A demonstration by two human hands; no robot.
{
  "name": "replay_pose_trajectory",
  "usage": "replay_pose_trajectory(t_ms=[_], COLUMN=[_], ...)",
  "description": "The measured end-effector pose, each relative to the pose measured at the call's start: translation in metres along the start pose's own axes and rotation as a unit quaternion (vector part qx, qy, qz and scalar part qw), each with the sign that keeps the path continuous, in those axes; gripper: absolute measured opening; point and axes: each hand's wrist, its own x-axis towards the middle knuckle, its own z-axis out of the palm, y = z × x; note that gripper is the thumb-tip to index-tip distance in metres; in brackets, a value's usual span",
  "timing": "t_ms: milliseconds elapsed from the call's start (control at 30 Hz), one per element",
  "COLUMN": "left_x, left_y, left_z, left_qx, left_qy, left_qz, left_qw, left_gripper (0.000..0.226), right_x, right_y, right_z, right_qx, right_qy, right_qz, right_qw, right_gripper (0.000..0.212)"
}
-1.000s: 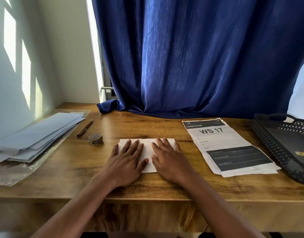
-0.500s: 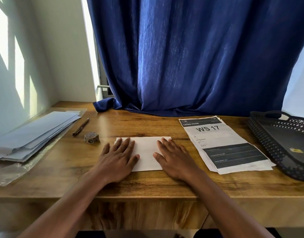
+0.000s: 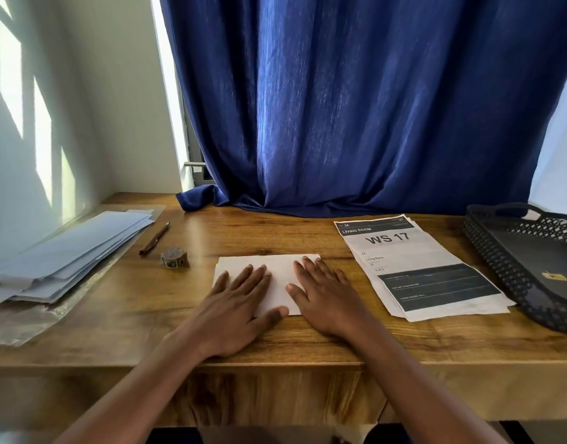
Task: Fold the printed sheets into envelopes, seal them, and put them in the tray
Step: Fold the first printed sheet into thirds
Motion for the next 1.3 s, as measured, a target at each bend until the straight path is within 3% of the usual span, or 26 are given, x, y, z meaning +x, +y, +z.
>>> replay_pose_trajectory(t_ms=[233, 333, 600, 733, 833, 967, 1133, 1300], left_x=[-0.008, -0.020, -0.078, -0.100, -0.104, -0.099, -0.079, -0.060], left_y=[0.004, 0.000, -0.014, -0.023, -0.027, -0.029, -0.030, -0.031], left_z=[-0.008, -0.016, -0.011, 0.002, 0.003, -0.005, -0.019, -0.027], left_qx=[-0.013, -0.063, -0.057, -0.064, -0.137, -0.255, -0.297, -0.331], left_qy=[0.002, 0.001, 0.001, 0.086, 0.141, 0.166, 0.220, 0.218], left_qz=[-0.017, 0.005, 0.055, 0.126, 0.150, 0.124, 0.093, 0.071], left_qw=[1.000, 0.998, 0.997, 0.986, 0.969, 0.944, 0.925, 0.915], left_gripper=[0.104, 0.107, 0.099, 0.071, 0.052, 0.052, 0.053, 0.043], right_x=[-0.004, -0.016, -0.072, -0.098, -0.110, -0.111, -0.096, -0.081], right_y=[0.001, 0.004, 0.014, 0.017, 0.021, 0.028, 0.025, 0.023], right_z=[-0.002, -0.007, -0.009, -0.005, -0.004, -0.008, -0.019, -0.024], right_qx=[0.022, 0.077, 0.008, -0.013, 0.045, 0.201, 0.317, 0.313], right_qy=[0.006, 0.026, -0.043, 0.014, 0.082, 0.105, 0.125, 0.132], right_qz=[-0.005, -0.065, -0.148, -0.166, -0.186, -0.151, -0.119, -0.130], right_qw=[1.000, 0.995, 0.988, 0.986, 0.978, 0.962, 0.932, 0.931], right_gripper=[0.071, 0.078, 0.100, 0.098, 0.079, 0.061, 0.075, 0.077])
